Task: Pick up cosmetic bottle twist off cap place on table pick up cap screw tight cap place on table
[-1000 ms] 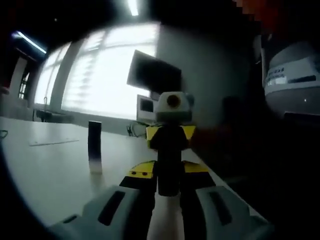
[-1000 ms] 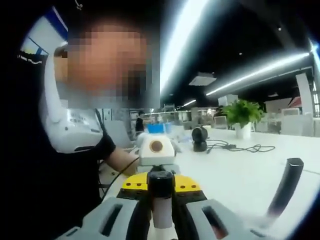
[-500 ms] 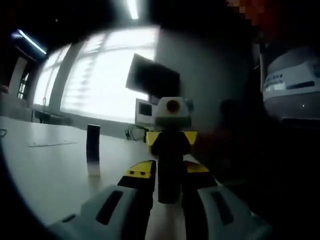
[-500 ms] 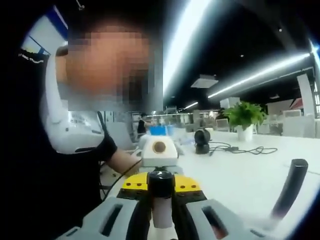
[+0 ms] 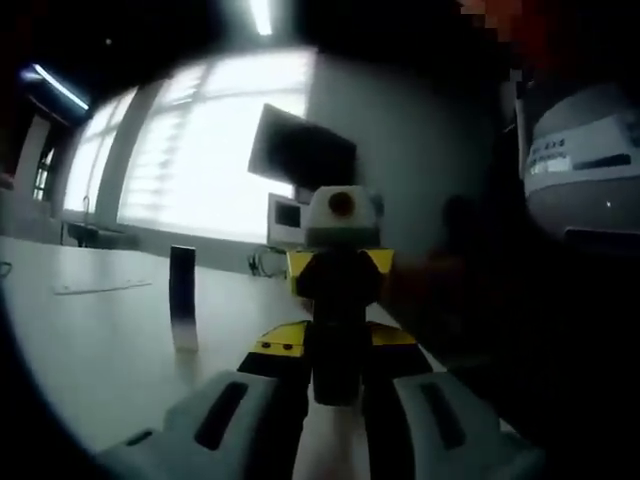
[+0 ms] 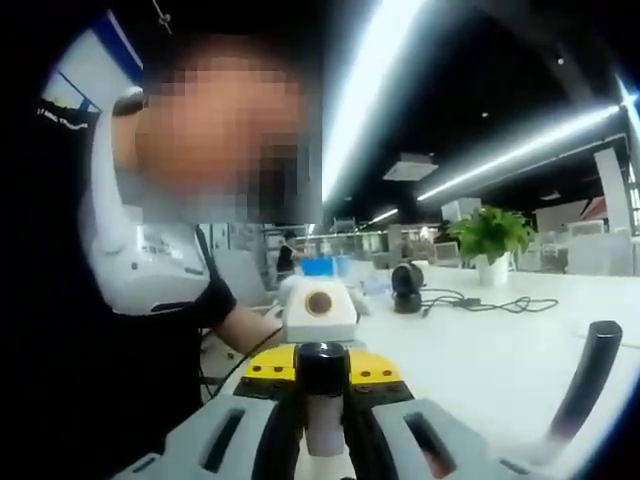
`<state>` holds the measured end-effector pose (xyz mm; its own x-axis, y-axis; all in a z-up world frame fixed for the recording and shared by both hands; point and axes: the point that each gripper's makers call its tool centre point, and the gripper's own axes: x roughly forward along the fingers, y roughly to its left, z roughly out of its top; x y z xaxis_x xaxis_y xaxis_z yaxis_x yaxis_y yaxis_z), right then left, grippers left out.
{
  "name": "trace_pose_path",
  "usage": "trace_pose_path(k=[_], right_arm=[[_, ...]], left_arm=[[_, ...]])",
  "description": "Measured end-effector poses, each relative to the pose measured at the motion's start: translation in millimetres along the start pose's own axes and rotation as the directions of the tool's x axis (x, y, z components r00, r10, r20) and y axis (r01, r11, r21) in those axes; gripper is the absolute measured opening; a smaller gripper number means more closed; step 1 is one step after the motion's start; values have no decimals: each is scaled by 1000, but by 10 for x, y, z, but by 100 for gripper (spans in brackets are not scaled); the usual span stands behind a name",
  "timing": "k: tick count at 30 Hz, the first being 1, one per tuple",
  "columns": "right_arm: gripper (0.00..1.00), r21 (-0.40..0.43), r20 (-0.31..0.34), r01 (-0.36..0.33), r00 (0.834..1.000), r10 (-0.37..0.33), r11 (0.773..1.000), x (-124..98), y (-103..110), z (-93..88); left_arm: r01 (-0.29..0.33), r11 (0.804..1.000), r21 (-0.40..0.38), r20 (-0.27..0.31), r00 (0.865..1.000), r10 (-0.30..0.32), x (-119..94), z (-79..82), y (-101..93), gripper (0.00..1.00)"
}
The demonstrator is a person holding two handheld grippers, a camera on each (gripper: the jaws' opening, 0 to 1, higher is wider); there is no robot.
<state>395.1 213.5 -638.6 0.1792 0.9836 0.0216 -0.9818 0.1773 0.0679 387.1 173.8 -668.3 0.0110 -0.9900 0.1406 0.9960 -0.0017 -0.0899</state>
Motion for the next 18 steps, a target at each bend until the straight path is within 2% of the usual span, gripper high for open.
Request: trace_pose_path(k=[9, 18], right_arm=[[9, -21, -6, 34, 999, -35, 999, -2, -19, -10], [9, -68, -7, 138, 990, -139, 988, -26, -75, -5]], left_arm=[[-36, 999, 37, -17, 999, 36, 3, 0, 46, 8], [-125, 989, 80, -19, 992, 127, 16, 8, 126, 8]])
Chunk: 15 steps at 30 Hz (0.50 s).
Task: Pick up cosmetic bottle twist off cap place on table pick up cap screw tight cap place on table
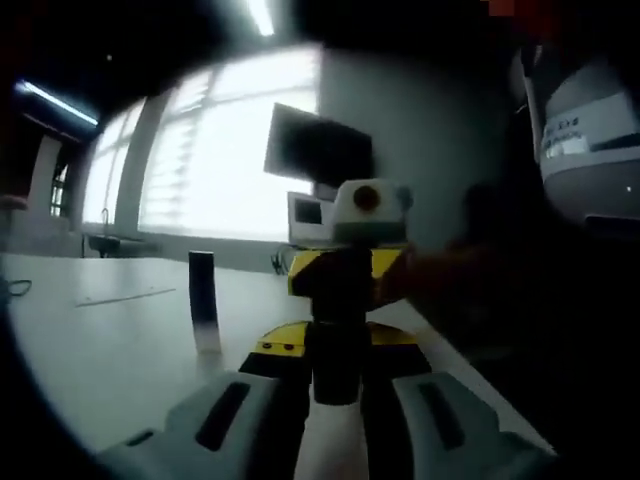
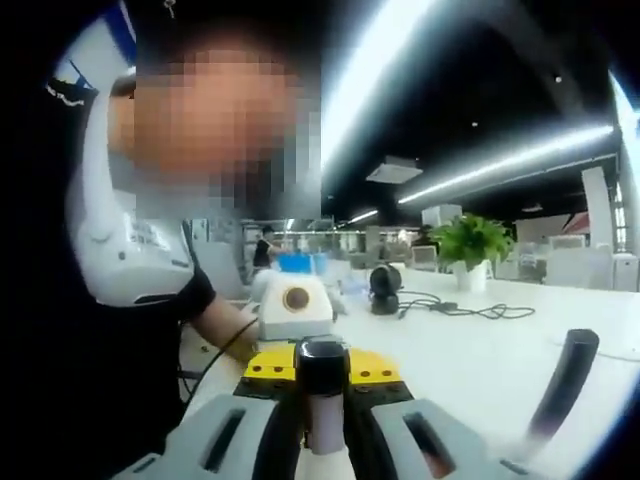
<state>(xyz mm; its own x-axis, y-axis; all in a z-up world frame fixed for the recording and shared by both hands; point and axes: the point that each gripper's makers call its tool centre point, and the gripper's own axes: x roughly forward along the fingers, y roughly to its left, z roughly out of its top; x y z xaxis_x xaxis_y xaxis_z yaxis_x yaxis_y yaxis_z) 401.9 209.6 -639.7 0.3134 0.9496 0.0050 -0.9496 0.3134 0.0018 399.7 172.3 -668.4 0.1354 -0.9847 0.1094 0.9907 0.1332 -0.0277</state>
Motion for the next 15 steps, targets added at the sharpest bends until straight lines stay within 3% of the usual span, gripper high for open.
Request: trace_pose_path(k=[7, 15], right_arm=[[9, -23, 22, 131, 991, -131, 991, 25, -96, -6], [9, -12, 51, 278, 959, -277, 960, 74, -200, -59]], left_arm=[[-89, 996, 32, -11, 996, 89, -6, -6, 116, 8], [-150, 987, 51, -35, 988, 152, -47, -57, 251, 8]])
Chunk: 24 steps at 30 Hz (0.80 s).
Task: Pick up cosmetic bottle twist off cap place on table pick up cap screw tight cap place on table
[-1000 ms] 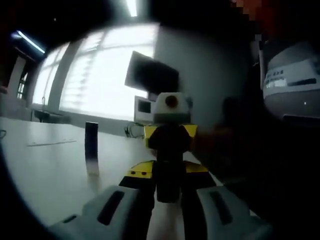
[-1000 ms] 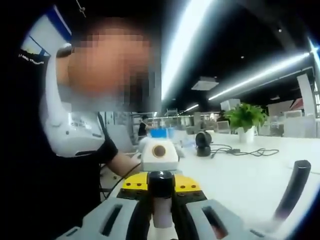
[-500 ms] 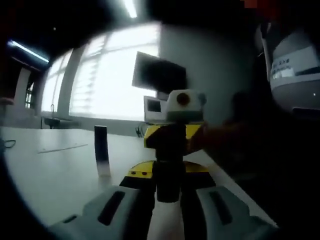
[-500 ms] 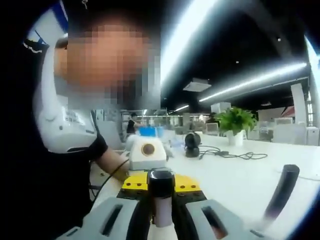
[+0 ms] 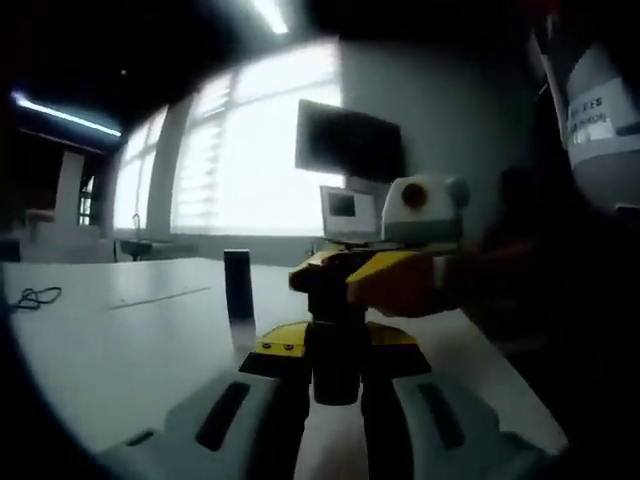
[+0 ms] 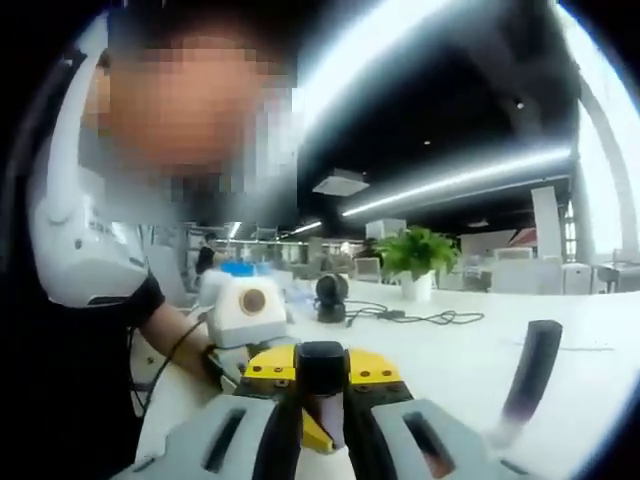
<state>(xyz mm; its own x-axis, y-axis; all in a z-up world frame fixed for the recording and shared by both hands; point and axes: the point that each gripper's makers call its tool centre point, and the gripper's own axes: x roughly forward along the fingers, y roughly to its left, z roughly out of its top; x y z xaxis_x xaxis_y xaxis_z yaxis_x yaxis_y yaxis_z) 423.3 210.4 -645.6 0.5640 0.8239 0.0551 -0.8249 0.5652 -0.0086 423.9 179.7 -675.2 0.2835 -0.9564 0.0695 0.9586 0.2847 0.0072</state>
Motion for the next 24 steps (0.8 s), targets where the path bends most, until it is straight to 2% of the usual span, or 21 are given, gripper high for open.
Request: trace_pose_path(k=[7, 10, 12, 18, 20, 24], right_arm=[[9, -38, 28, 127, 992, -126, 991, 15, -6, 39], [8, -61, 27, 199, 980, -197, 978, 19, -21, 35], [8, -42, 21, 236, 972, -235, 971, 19, -42, 15], [8, -31, 13, 370, 929, -370, 929, 22, -111, -31], [8, -49, 8, 427, 904, -427, 903, 27, -138, -35], [8, -58, 5, 496, 868, -497, 866, 53, -161, -51]], left_arm=[[-37, 999, 38, 5, 999, 37, -22, 34, 34, 8], [-53, 997, 56, -1, 999, 54, -23, 33, 58, 8], [-60, 997, 57, -10, 998, 61, -26, 15, 75, 8], [-83, 994, 66, -36, 996, 85, -25, -31, 129, 8], [-101, 992, 78, -39, 994, 104, -26, -37, 157, 8], [-140, 983, 114, -45, 988, 146, -35, -46, 218, 8]])
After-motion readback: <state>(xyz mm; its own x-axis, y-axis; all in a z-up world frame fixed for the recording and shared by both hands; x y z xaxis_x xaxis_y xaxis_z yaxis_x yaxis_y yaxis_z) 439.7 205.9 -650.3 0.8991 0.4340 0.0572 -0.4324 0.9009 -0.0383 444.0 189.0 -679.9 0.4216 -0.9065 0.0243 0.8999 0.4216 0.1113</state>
